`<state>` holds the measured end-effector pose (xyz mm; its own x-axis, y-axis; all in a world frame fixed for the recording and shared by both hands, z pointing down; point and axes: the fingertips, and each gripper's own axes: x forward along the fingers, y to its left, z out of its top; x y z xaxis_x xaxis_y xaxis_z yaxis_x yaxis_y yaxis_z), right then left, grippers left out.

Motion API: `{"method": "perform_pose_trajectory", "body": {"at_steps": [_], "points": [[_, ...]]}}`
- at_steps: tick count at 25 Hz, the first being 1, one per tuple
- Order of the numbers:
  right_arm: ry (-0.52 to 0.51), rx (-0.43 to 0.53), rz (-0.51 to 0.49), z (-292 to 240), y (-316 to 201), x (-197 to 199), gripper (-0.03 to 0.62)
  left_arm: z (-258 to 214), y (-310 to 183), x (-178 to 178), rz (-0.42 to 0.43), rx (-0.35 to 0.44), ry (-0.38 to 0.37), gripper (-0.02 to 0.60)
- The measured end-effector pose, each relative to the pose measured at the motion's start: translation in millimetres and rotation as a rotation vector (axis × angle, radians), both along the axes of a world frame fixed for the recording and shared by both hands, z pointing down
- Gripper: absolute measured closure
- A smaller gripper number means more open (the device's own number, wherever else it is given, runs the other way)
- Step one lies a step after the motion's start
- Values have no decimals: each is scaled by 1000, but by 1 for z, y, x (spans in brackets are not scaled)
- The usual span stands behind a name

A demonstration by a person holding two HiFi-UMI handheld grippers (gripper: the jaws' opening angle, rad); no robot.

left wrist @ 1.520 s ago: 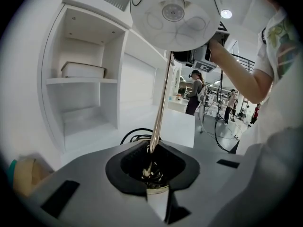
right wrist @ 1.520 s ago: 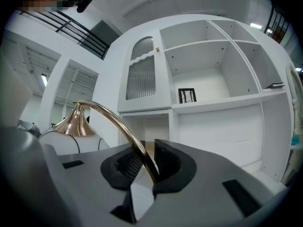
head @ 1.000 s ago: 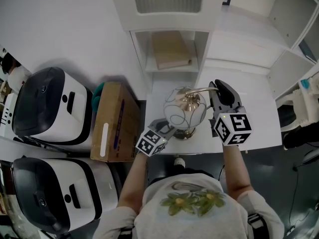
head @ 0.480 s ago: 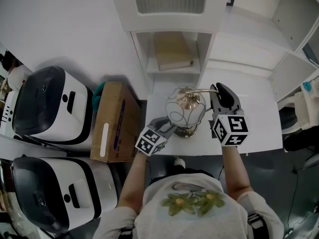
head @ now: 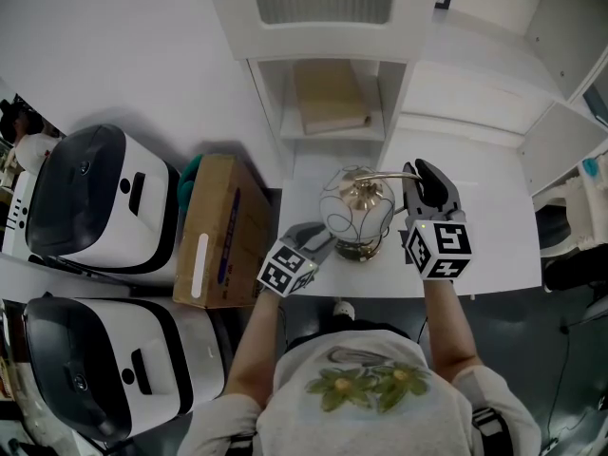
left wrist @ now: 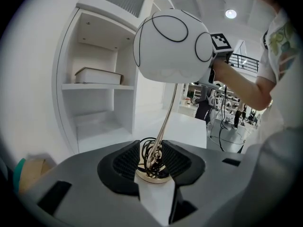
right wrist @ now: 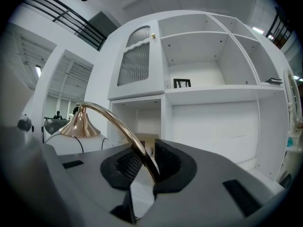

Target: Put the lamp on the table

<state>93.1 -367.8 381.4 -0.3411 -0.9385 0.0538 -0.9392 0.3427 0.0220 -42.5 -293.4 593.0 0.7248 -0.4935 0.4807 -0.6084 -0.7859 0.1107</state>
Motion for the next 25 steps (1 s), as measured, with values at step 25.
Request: {"method": "perform_pose_trajectory", "body": {"at_steps": [25], "points": [[57, -32, 1, 26, 4, -4, 514, 0, -3, 2, -5, -5, 7, 445]]}}
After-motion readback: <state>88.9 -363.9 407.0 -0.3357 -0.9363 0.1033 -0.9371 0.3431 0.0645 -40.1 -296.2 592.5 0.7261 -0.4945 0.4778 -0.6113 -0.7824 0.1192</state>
